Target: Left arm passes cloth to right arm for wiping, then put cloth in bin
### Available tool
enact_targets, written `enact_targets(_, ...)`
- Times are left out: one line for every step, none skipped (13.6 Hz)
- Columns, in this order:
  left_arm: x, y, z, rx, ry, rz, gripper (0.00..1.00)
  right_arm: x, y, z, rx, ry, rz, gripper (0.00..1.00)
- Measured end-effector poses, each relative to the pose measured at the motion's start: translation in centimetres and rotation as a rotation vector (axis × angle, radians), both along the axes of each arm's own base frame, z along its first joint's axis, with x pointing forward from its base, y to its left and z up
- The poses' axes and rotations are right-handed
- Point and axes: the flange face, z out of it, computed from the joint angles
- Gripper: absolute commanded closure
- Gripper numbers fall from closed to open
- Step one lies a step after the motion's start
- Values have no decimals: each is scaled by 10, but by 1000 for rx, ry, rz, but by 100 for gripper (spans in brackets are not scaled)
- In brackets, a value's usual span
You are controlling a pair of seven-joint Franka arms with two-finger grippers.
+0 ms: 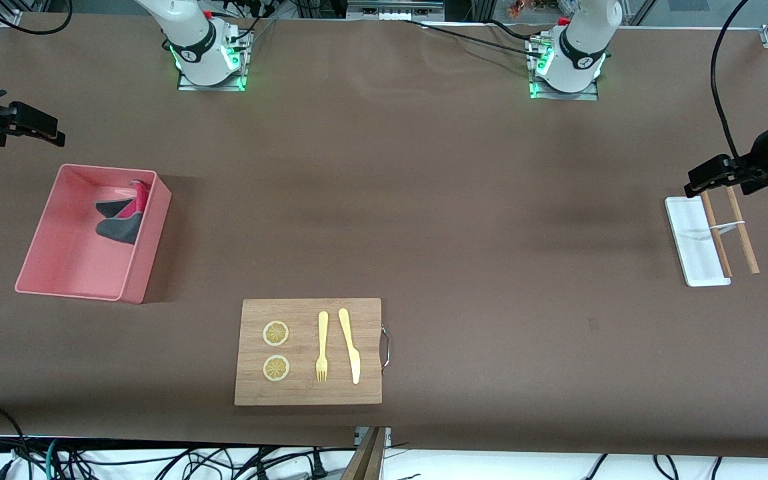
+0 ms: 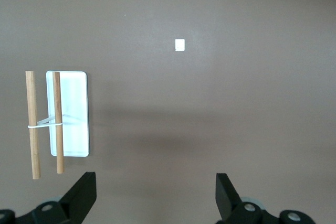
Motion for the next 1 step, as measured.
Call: enact_targets(0,0,-1,0,1,0,0,0,0,0,0,1,0,0)
